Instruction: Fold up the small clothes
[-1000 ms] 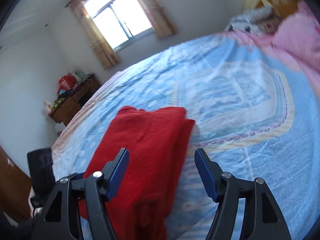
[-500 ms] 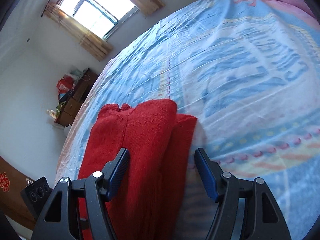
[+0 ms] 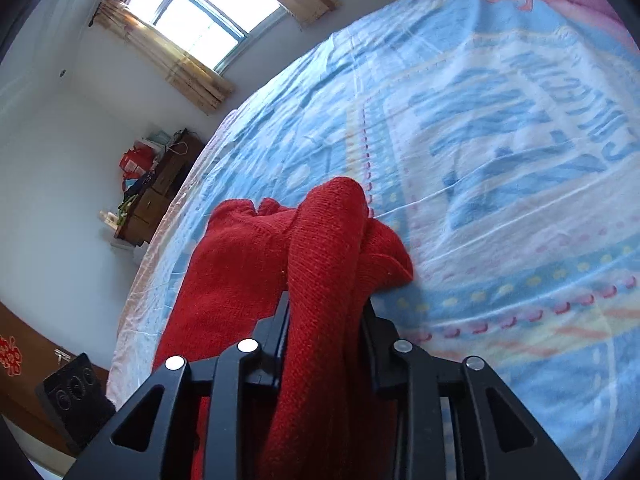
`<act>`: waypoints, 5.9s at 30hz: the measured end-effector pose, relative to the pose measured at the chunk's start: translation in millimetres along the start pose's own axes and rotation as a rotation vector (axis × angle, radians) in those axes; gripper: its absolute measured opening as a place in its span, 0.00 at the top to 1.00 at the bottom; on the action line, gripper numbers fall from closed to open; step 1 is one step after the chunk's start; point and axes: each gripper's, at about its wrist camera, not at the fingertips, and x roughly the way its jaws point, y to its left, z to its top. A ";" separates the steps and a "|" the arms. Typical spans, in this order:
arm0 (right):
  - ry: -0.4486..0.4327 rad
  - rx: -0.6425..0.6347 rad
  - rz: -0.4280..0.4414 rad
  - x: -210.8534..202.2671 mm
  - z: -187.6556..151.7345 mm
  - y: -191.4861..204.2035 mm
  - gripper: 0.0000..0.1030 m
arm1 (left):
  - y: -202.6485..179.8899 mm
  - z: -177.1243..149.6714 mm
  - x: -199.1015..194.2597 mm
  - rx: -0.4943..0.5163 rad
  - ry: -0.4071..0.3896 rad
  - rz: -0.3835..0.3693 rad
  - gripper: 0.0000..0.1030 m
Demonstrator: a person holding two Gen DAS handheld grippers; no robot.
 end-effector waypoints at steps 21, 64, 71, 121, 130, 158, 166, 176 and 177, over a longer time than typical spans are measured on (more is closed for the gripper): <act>-0.093 -0.027 0.157 -50.4 -65.4 72.1 0.73 | -17.7 -38.7 -92.7 0.097 -0.043 0.113 0.62; 0.068 -0.302 0.337 33.3 -163.2 296.5 0.73 | 57.1 -125.1 -237.2 -0.038 -0.168 0.398 0.62; 0.100 -0.335 0.344 48.5 -175.3 321.3 0.73 | 74.2 -139.2 -251.6 -0.075 -0.188 0.413 0.62; 0.202 -0.469 0.413 75.8 -238.4 381.0 0.51 | 128.3 -166.8 -293.1 -0.223 -0.251 0.788 0.11; 0.271 -0.400 0.302 100.2 -250.0 354.5 0.51 | 146.9 -185.3 -285.4 -0.302 -0.204 0.819 0.01; -0.122 -0.639 0.031 -41.0 -296.1 375.3 0.37 | 78.9 -172.7 -326.7 -0.201 -0.309 0.791 0.01; -0.116 -0.641 0.029 -40.8 -299.3 376.6 0.37 | 77.6 -173.0 -324.9 -0.200 -0.309 0.792 0.01; -0.127 -0.644 0.030 -42.4 -301.1 377.9 0.36 | 78.4 -173.4 -323.6 -0.195 -0.308 0.792 0.01; -0.129 -0.644 0.030 -42.8 -301.2 377.9 0.36 | 78.4 -173.4 -323.1 -0.193 -0.307 0.792 0.01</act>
